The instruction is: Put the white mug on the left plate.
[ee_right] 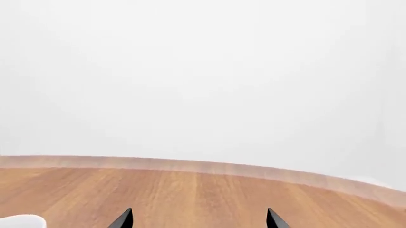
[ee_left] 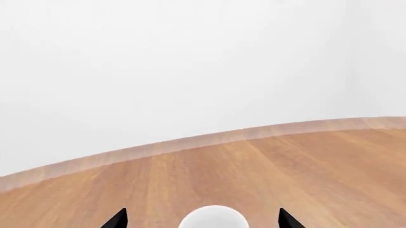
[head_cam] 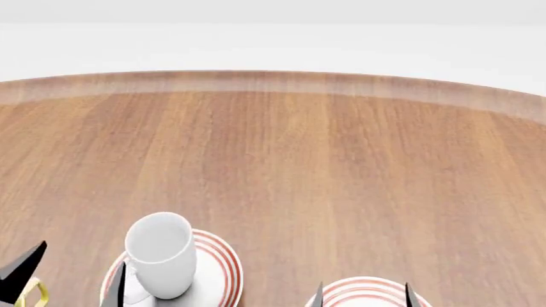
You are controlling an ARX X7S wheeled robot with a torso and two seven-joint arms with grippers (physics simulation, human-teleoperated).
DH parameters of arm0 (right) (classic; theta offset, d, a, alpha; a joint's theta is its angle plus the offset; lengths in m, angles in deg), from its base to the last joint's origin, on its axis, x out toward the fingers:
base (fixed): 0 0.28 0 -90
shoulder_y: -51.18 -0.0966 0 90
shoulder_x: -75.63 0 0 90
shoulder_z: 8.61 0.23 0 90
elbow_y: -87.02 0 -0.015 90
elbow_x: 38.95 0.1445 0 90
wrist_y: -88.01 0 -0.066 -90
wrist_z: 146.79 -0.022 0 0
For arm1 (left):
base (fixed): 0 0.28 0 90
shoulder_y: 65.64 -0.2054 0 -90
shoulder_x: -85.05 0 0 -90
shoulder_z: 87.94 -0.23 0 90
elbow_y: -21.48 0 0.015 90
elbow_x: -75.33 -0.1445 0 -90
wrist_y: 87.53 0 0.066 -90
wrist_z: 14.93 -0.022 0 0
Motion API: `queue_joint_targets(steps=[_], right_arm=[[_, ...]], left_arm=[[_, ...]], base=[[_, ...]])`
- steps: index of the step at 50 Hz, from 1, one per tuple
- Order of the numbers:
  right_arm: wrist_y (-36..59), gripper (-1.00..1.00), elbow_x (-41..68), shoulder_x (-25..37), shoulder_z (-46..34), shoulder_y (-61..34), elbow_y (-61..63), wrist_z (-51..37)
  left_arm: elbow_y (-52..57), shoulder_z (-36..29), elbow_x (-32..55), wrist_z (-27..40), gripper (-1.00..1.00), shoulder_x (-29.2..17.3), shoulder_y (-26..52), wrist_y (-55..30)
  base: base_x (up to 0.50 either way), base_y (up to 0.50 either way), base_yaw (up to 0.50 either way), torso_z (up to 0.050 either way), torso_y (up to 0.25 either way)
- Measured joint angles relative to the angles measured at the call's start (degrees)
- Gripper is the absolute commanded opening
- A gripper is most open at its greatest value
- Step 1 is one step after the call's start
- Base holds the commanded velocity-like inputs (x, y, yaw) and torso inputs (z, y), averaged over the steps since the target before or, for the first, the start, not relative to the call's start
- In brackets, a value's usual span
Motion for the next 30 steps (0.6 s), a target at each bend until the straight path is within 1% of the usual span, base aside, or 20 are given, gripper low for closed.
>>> queue_joint_targets(steps=[12,30], right_arm=[[0.37,1.0,-2.12,1.14,-0.34,2.66,5.47,-1.47],[0.73,1.0,-4.4,2.33,-0.75,5.19,10.43,-2.92]], left_arm=[[9.76,1.25,-1.96,3.57,1.0,-3.3,-6.06,2.29],[14.21,1.55,-3.91,5.29,1.0,-4.67,-10.19,4.88]], base=[[0.0,0.0,0.0,0.0,0.0],[0.0,0.0,0.0,0.0,0.0]])
